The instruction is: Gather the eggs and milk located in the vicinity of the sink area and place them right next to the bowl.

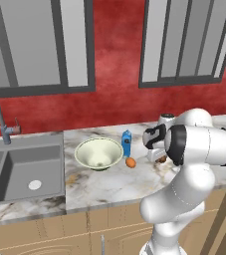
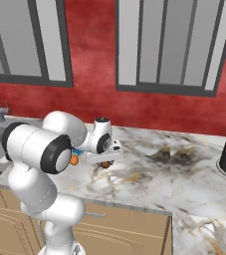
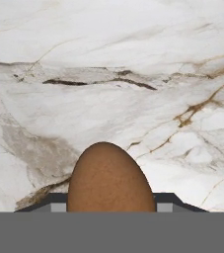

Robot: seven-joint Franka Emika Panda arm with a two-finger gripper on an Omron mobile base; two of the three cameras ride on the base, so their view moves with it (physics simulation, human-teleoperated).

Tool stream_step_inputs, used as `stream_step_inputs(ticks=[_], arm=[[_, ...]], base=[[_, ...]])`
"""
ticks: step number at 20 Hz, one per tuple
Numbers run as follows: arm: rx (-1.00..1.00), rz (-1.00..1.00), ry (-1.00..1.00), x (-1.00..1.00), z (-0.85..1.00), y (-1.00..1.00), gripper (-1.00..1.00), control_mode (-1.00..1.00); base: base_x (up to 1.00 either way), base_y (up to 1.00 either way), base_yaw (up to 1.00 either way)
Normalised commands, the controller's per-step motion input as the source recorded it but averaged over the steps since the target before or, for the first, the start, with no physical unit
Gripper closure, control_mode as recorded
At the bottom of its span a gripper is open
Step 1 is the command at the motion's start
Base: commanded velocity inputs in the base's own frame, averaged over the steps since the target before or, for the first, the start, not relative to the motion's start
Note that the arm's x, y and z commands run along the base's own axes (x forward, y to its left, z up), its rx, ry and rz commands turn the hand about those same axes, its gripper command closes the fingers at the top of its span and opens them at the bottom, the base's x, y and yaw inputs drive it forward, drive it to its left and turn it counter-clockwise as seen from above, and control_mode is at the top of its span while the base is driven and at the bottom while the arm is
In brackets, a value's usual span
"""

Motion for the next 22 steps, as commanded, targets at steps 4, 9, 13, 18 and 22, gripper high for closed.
stream_step_inputs(ticks=[4, 9, 13, 18, 22], arm=[[0.0, 0.0, 0.0, -0.03, 0.04, 0.0, 1.0, -1.0], [0.03, 0.0, -0.04, -0.28, 0.42, 0.06, 1.0, -1.0], [0.0, -0.01, 0.0, -0.19, 0.22, 0.26, 1.0, -1.0], [0.0, -0.02, 0.0, -0.26, 0.09, 0.45, 1.0, -1.0], [0.0, -0.04, 0.0, -0.16, 0.0, 0.51, 1.0, -1.0]], base=[[0.0, 0.0, 0.0], [0.0, 0.0, 0.0], [0.0, 0.0, 0.0], [0.0, 0.0, 0.0], [0.0, 0.0, 0.0]])
